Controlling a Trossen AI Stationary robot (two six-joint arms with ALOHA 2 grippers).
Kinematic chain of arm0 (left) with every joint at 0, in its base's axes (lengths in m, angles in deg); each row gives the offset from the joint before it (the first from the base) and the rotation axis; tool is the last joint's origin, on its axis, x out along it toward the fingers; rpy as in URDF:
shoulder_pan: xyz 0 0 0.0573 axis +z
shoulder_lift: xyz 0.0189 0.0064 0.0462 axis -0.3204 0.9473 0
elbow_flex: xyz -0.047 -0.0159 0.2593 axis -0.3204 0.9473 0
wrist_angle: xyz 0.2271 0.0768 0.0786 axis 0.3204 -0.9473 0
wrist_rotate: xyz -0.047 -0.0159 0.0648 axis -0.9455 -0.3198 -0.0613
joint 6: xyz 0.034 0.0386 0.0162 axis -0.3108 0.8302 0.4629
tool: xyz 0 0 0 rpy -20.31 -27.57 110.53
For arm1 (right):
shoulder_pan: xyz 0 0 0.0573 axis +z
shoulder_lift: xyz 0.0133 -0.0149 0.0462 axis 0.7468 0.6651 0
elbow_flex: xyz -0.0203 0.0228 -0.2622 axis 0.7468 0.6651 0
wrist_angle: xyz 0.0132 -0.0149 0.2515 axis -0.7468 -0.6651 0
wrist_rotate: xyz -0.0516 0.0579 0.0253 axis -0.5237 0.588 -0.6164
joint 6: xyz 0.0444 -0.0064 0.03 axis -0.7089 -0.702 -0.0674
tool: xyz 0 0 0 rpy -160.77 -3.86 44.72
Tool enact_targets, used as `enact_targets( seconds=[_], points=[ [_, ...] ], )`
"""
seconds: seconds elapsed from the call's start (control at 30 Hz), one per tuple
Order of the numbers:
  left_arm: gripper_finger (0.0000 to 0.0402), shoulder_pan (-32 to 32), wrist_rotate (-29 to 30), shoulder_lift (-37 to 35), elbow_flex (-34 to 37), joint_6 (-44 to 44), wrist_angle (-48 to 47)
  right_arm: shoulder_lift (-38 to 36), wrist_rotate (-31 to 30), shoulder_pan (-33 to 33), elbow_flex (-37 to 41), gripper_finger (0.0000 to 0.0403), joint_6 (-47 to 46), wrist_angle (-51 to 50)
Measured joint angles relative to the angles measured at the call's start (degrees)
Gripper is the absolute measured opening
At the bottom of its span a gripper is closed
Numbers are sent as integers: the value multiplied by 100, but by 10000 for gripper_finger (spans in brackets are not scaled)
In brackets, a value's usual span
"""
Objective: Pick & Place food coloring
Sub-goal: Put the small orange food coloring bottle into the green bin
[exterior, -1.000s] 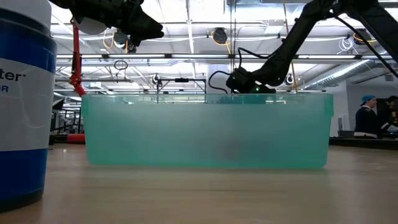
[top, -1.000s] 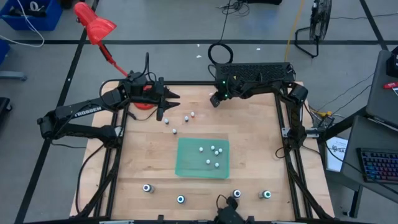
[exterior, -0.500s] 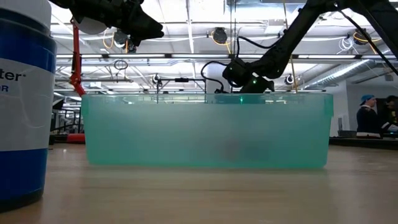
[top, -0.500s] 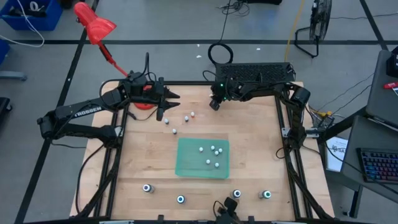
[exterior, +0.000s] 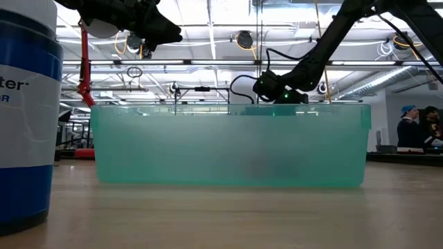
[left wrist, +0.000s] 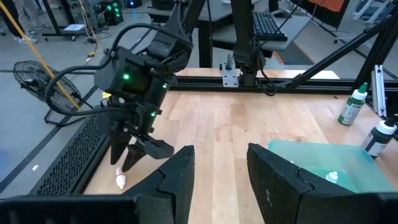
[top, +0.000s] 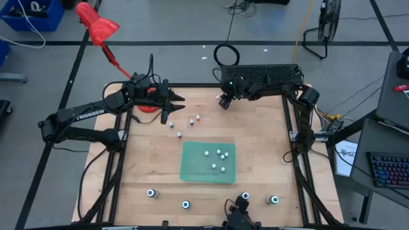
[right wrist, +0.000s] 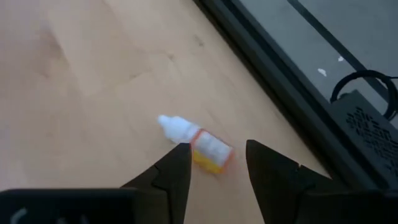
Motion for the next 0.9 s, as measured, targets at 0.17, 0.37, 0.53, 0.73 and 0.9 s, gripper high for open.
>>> enact_targets(
  seconds=[0.17,0.37,0.53,0.73,0.9],
  points=[
    [150,0,2,0,0,1,4,87,43,-102,-2,142,110,71],
    [149,0,2,0,0,15,11,93,318,-131,0,142,144,39],
    [150,0,2,0,-2,17,11,93,318,-131,0,141,130,37],
    [149,0,2,0,0,13,7,91,303,-36,0,141,142,47],
    [150,0,2,0,0,10,7,91,276,-26,0,141,177,117]
  ],
)
